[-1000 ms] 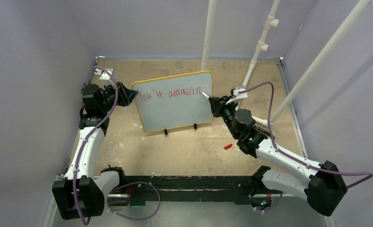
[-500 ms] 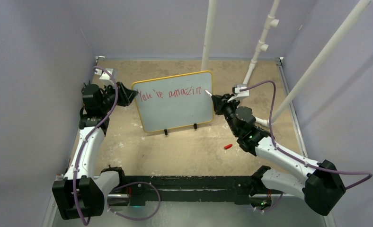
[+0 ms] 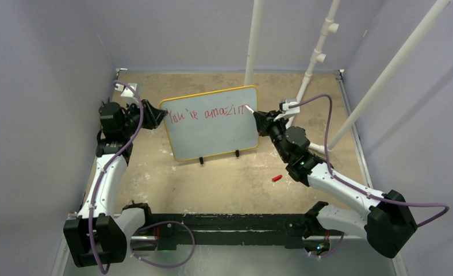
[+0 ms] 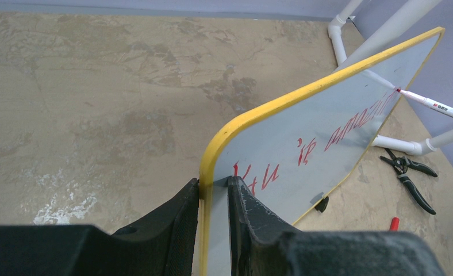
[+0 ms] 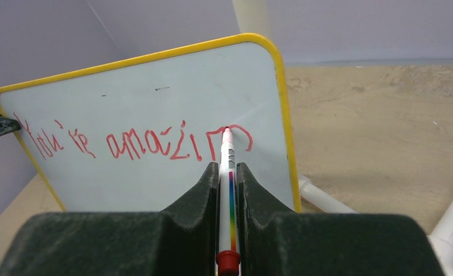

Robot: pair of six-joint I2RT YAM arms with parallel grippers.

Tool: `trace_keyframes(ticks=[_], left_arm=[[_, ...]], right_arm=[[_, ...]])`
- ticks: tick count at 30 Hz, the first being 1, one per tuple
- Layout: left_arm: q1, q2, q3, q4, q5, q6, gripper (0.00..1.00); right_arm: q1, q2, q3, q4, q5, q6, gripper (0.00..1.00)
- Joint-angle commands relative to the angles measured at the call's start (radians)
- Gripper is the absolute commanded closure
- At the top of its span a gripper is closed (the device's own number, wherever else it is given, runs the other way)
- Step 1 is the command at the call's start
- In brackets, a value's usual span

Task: Write a sentence on the whiteboard

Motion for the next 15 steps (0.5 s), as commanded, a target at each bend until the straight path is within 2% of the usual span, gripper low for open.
trace_keyframes(ticks=[1,15], left_arm=[[0.004,-0.009,-0.003,0.029,0.009,0.014,0.76],[0.004,-0.006,-0.004,0.032,0.013,0.011,0.76]], right_arm=[[-0.005,-0.004,0.019,0.008,-0.030,0.000,1.00],[-0.004,-0.043,-0.046,-0.064,0.012,0.053,1.00]])
